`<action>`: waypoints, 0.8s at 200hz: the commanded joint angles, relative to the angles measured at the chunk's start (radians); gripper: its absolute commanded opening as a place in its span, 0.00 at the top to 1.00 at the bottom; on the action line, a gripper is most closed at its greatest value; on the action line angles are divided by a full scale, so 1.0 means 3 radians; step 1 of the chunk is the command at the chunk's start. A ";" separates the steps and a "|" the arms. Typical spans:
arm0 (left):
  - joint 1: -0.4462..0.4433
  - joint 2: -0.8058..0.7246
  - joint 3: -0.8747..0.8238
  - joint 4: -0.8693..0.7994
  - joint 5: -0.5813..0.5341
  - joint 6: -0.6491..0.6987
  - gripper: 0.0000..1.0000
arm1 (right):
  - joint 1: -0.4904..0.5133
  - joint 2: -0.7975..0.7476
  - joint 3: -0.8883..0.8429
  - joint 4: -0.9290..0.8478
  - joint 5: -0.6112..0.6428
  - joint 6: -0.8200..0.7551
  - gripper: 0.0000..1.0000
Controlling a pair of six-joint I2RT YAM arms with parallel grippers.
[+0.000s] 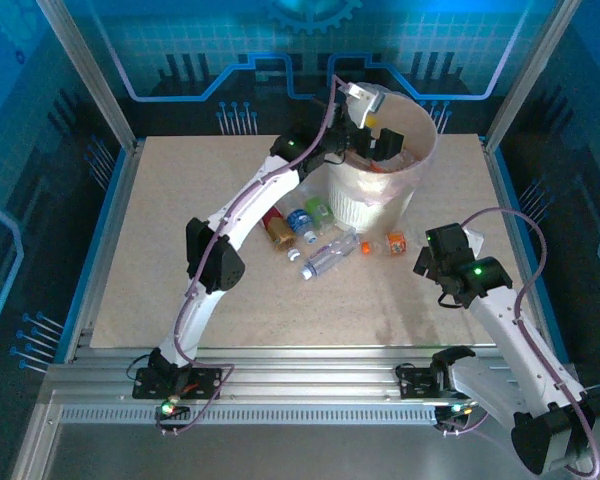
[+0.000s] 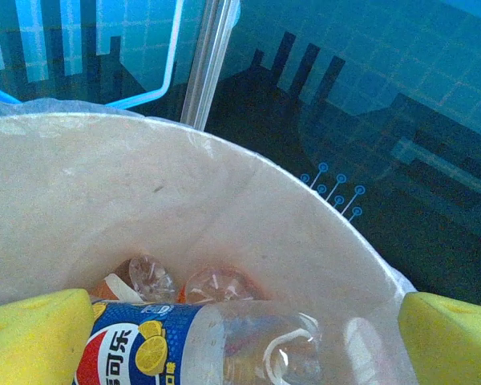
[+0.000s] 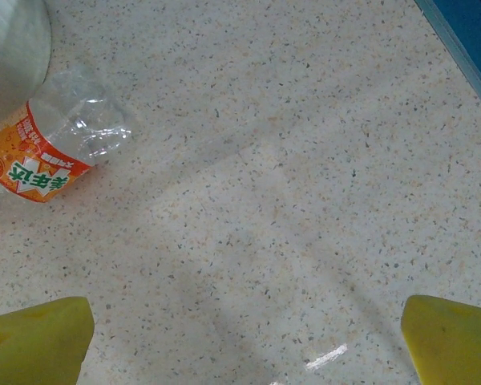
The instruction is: Put the plastic bottles in the bin
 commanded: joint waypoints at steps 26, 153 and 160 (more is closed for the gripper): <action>-0.0021 -0.0525 -0.0100 0.0016 -0.0034 0.0036 0.01 | -0.0054 -0.0076 0.0030 -0.0181 -0.0085 0.0186 0.00; -0.0019 -0.2462 -0.2818 0.1080 -0.0935 -0.0137 0.01 | -0.0146 0.0195 -0.0135 0.0651 -0.0857 0.0557 0.00; -0.0018 -0.2602 -0.3068 0.1199 -0.1009 -0.0169 0.01 | -0.0165 0.0235 -0.0157 0.0747 -0.0904 0.0604 0.00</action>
